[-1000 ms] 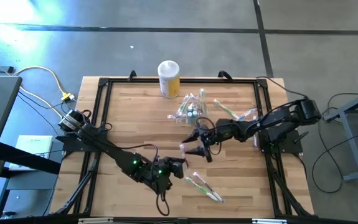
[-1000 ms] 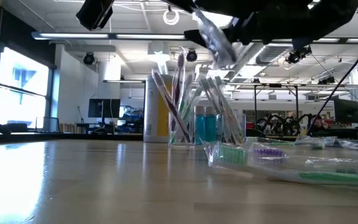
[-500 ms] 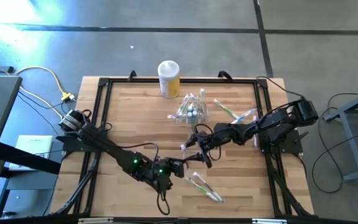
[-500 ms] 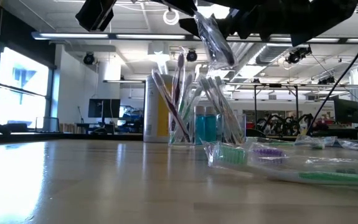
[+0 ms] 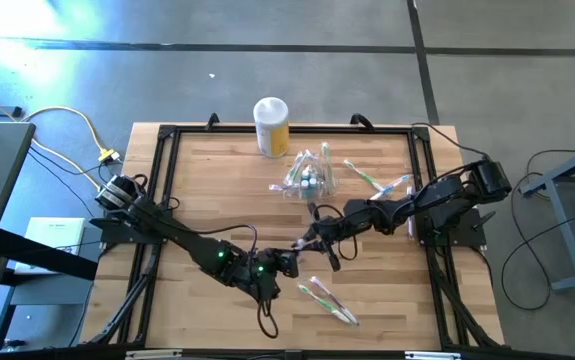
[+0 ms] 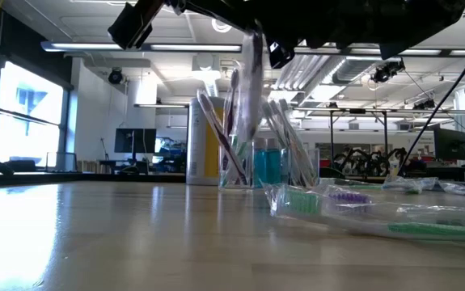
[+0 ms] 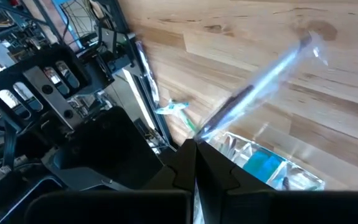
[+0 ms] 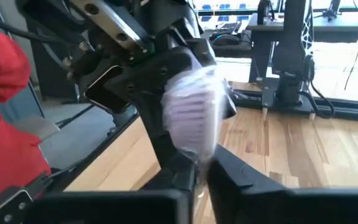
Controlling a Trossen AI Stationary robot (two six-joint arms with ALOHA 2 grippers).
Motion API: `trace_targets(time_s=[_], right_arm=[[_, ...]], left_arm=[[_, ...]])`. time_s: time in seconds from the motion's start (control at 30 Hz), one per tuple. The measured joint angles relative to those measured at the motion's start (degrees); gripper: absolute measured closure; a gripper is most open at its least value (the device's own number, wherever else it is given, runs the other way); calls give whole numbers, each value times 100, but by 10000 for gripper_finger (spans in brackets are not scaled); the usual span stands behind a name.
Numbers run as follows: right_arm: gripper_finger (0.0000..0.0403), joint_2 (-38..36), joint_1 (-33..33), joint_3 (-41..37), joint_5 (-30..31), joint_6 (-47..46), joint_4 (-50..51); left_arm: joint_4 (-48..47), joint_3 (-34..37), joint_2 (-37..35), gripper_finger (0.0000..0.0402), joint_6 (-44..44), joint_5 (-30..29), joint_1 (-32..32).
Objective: Pick & Place toothbrushing station
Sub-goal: Put the bottom left purple toothbrush into the transparent organizer
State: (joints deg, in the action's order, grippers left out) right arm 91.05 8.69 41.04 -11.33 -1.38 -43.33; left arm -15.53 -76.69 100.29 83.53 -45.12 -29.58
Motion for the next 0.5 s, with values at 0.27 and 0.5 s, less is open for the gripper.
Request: trace_targets(time_s=[0.27,0.5], right_arm=[[393,0,4,0,60,125,11],[393,-15,-5,-7,599,202,483]], left_arm=[[-61,0,0,388,-329,-30,-2],[-49,-4,-4,307,-834,-387,-5]])
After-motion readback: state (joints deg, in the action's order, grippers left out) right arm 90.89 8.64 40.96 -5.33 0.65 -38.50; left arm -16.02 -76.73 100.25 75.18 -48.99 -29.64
